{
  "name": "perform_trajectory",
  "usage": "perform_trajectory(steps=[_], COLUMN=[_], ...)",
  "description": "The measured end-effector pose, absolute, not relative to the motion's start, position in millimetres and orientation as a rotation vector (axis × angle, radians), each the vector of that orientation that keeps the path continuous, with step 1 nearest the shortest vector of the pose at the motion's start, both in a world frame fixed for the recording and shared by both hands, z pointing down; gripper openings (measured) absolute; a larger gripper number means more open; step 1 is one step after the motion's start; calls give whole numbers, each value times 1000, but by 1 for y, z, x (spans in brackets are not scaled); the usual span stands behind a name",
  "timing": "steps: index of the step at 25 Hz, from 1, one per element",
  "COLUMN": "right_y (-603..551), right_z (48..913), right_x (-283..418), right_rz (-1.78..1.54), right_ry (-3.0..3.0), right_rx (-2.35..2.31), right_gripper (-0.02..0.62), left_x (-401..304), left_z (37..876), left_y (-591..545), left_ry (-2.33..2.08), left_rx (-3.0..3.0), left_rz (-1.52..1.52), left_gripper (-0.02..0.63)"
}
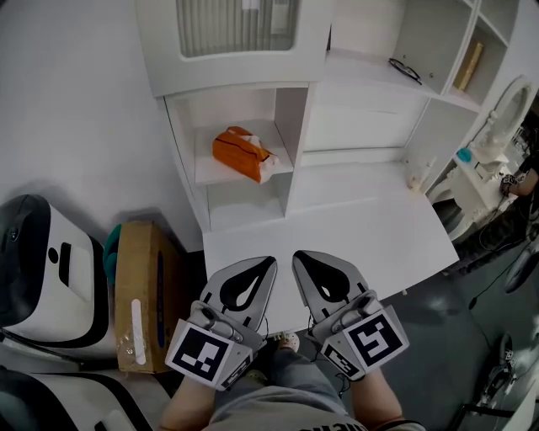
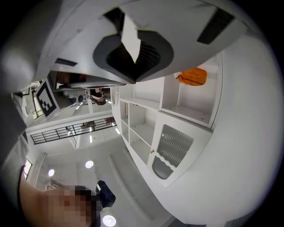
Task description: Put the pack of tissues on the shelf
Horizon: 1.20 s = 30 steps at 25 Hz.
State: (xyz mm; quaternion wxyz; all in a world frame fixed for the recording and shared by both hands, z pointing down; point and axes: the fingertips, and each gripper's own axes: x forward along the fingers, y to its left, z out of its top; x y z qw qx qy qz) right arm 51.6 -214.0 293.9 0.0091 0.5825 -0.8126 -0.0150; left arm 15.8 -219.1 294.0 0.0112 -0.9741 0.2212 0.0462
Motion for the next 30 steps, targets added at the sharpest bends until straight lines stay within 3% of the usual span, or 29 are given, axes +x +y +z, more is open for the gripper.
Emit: perform_trajectory(steps=[30], right_y=[-171], right_z=[301], right_x=[-2], right_rz=[-79], right_ry=[-2526], right_rx=[1780], right_gripper=[-2], left_x=[-28], left_z=[294], left_y=[-173], left_ry=[685], left_rx=[-3027], left_rz=[150], left_gripper=[26])
